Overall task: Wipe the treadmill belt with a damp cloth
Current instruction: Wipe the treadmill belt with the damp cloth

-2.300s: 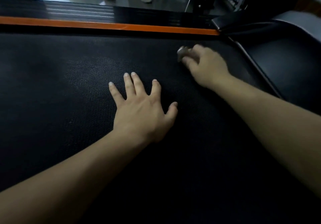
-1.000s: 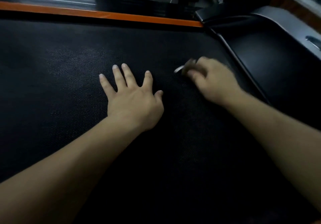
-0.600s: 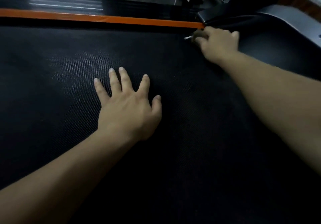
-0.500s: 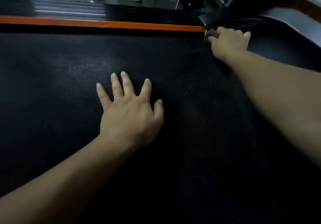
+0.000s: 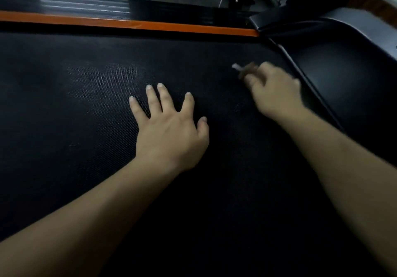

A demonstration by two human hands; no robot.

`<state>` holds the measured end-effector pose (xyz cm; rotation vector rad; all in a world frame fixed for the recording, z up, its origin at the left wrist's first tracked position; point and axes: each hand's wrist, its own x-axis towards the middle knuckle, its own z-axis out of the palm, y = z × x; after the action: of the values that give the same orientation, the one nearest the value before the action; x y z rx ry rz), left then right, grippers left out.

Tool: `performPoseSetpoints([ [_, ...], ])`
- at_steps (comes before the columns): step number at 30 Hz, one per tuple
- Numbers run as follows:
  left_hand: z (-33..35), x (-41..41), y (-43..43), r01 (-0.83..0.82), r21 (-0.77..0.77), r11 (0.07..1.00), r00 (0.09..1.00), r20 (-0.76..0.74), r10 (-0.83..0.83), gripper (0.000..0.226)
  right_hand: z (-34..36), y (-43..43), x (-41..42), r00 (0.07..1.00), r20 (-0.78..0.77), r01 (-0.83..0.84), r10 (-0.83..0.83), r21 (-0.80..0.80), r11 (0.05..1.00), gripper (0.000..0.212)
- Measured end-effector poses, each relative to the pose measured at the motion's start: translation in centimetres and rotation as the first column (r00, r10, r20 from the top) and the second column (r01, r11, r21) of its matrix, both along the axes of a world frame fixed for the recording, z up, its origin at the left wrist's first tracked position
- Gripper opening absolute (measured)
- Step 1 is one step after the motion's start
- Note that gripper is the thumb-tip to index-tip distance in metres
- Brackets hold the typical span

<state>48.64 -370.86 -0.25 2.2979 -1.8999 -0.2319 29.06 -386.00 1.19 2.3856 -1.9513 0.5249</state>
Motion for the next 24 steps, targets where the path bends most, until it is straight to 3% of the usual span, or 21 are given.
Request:
performPoseSetpoints([
  [2,0.0,0.1,0.1,0.003,0.005,1.0,1.0,0.006,-0.003,0.07,-0.1,5.1,1.1,0.975,0.033,-0.22,0.221,-0.012,0.975,0.017],
  [4,0.1,0.2,0.1,0.01,0.018,1.0,1.0,0.011,-0.01,0.071,0.4,5.4,0.1,0.963,-0.085,-0.259,0.256,-0.031,0.965,0.017],
  [5,0.1,0.3,0.1,0.013,0.023,1.0,1.0,0.012,-0.013,0.071,0.7,3.9,-0.9,0.976,-0.13,-0.175,0.172,-0.012,0.985,0.019],
  [7,0.0,0.3,0.1,0.014,0.024,1.0,1.0,0.01,-0.015,0.071,1.5,1.1,-2.3,0.994,-0.078,0.075,-0.071,0.053,0.996,0.028],
  [9,0.0,0.2,0.0,0.014,0.021,1.0,1.0,0.01,-0.014,0.07,1.3,1.6,-2.0,0.989,-0.065,0.134,-0.131,0.045,0.99,0.031],
  [13,0.1,0.2,0.1,0.022,0.019,1.0,0.999,0.03,-0.022,0.072,0.1,9.8,0.7,0.963,0.054,-0.266,0.264,0.024,0.964,0.016],
  [15,0.1,0.3,0.4,0.029,0.016,0.999,0.999,0.034,-0.03,0.073,0.7,9.4,-0.2,0.951,-0.022,-0.306,0.308,0.052,0.95,0.016],
  [16,0.1,0.3,0.4,0.032,0.016,0.999,0.999,0.031,-0.032,0.073,0.7,7.4,-1.0,0.961,-0.11,-0.251,0.252,0.026,0.968,0.02],
  [18,0.1,0.2,0.3,0.031,0.02,0.999,0.999,0.025,-0.032,0.073,1.4,3.0,-3.5,0.971,-0.239,0.011,-0.014,-0.013,1.0,0.033],
  [20,0.1,0.2,0.2,0.025,0.01,1.0,0.999,0.026,-0.025,0.073,1.9,0.4,-5.4,0.92,-0.292,0.253,-0.262,-0.072,0.965,0.041],
  [22,0.1,0.1,0.2,0.023,0.006,1.0,0.999,0.024,-0.024,0.072,1.4,0.4,-5.4,0.894,-0.356,0.243,-0.273,-0.127,0.962,0.042],
  [24,0.0,0.0,0.1,0.026,0.007,1.0,0.999,0.022,-0.026,0.072,0.8,2.0,-5.1,0.916,-0.373,0.102,-0.15,-0.147,0.984,0.038],
])
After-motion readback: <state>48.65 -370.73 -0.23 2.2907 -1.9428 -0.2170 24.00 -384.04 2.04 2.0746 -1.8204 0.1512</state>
